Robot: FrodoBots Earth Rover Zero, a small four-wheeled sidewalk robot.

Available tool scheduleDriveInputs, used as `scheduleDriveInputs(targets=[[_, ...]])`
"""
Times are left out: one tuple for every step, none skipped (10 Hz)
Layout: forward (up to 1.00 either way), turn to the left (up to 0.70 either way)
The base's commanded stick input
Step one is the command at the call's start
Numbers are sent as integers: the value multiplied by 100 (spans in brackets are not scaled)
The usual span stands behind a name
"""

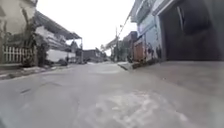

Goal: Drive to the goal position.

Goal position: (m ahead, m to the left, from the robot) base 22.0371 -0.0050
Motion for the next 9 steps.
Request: scheduleDriveInputs(targets=[[100, 0], [100, 0], [100, 0], [100, 0], [100, 0], [100, 0], [100, 0], [100, 0], [100, 0]])
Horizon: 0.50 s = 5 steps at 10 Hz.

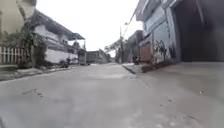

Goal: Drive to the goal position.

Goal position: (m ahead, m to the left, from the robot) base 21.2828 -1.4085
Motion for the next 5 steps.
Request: scheduleDriveInputs(targets=[[100, 0], [100, 0], [100, 0], [100, 0], [100, 0]])
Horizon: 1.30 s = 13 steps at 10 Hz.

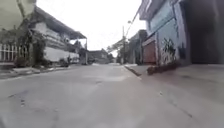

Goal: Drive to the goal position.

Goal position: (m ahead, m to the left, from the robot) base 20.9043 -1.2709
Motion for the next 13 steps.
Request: scheduleDriveInputs(targets=[[100, 0], [100, 0], [100, 0], [100, 0], [100, 0], [100, 0], [100, 0], [100, 0], [100, 0], [100, -1], [100, -16], [100, -40], [100, -40]])
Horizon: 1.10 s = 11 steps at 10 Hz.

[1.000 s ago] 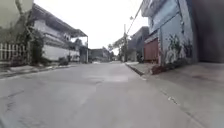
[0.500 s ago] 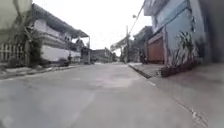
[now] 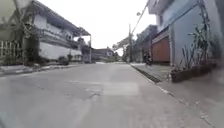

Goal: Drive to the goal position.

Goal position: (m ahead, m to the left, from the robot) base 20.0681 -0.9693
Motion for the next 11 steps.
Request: scheduleDriveInputs(targets=[[100, -40], [100, -40], [100, -40], [100, -40], [100, -40], [100, -40], [100, -39], [100, -13], [100, 0], [100, 0], [100, 0]])
